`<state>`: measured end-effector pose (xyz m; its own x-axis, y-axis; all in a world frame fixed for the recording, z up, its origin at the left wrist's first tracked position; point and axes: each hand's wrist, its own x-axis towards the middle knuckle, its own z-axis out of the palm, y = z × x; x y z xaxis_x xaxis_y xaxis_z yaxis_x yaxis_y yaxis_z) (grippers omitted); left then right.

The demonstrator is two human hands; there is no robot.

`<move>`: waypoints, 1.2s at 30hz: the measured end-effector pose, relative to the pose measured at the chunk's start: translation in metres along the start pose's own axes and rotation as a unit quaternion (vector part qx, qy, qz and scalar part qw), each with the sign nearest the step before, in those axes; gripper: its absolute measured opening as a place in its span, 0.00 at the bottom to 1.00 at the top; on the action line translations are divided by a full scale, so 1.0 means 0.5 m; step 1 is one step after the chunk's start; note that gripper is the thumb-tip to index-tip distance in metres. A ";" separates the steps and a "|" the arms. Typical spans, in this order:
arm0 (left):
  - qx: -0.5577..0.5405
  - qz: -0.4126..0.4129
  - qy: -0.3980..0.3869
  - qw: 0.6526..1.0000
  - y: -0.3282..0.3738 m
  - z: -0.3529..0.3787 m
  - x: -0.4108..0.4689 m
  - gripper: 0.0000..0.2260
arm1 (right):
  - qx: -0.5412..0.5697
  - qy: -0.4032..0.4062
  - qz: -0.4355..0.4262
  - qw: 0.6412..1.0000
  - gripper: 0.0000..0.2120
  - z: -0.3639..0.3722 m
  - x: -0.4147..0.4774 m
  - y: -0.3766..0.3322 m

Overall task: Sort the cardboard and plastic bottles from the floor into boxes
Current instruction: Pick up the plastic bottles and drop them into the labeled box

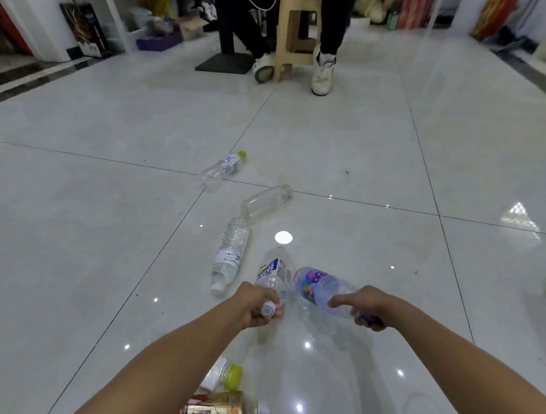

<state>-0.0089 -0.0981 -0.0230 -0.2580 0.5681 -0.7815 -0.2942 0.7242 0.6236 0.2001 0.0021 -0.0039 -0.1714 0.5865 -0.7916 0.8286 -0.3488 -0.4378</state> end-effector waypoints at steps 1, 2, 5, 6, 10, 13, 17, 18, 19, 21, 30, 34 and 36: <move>0.013 0.009 -0.018 1.000 0.006 0.021 -0.007 0.24 | 0.046 0.021 0.011 0.999 0.20 -0.018 -0.012 0.009; 0.023 0.018 -0.036 0.999 0.013 0.044 -0.015 0.25 | 0.093 0.038 0.021 0.995 0.20 -0.036 -0.023 0.020; 0.036 0.038 -0.094 0.994 0.040 0.127 -0.033 0.27 | 0.208 0.083 0.049 0.973 0.20 -0.095 -0.072 0.060; 0.038 0.046 -0.114 0.992 0.052 0.160 -0.042 0.28 | 0.247 0.100 0.055 0.962 0.20 -0.116 -0.090 0.076; 0.054 0.076 -0.182 0.979 0.098 0.304 -0.083 0.27 | 0.393 0.156 0.056 0.904 0.21 -0.203 -0.163 0.146; 0.074 0.095 -0.229 0.966 0.127 0.416 -0.118 0.26 | 0.474 0.209 0.050 0.854 0.23 -0.271 -0.225 0.199; 0.100 0.113 -0.286 0.946 0.161 0.563 -0.175 0.25 | 0.577 0.265 0.053 0.771 0.21 -0.354 -0.308 0.259; 0.108 0.116 -0.300 0.941 0.167 0.599 -0.189 0.25 | 0.602 0.280 0.040 0.747 0.20 -0.371 -0.324 0.278; 0.117 0.119 -0.314 0.935 0.173 0.635 -0.203 0.26 | 0.618 0.291 0.018 0.730 0.19 -0.388 -0.333 0.297; 0.134 0.126 -0.338 0.923 0.180 0.703 -0.231 0.26 | 0.639 0.297 -0.016 0.710 0.18 -0.419 -0.350 0.333; 0.252 0.144 -0.401 0.869 0.185 0.980 -0.328 0.25 | 0.765 0.349 0.042 0.540 0.18 -0.535 -0.396 0.445; 0.314 0.155 -0.401 0.847 0.188 1.071 -0.348 0.20 | 0.795 0.365 0.052 0.481 0.18 -0.585 -0.378 0.501; 0.345 0.170 -0.398 0.833 0.193 1.112 -0.348 0.20 | 0.798 0.375 0.053 0.468 0.18 -0.607 -0.372 0.531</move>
<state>0.5190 0.0903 0.1625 0.5535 0.6668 -0.4990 0.3416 0.3647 0.8662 0.6136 0.0224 0.1564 0.5578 0.3860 -0.7348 -0.7455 -0.1560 -0.6480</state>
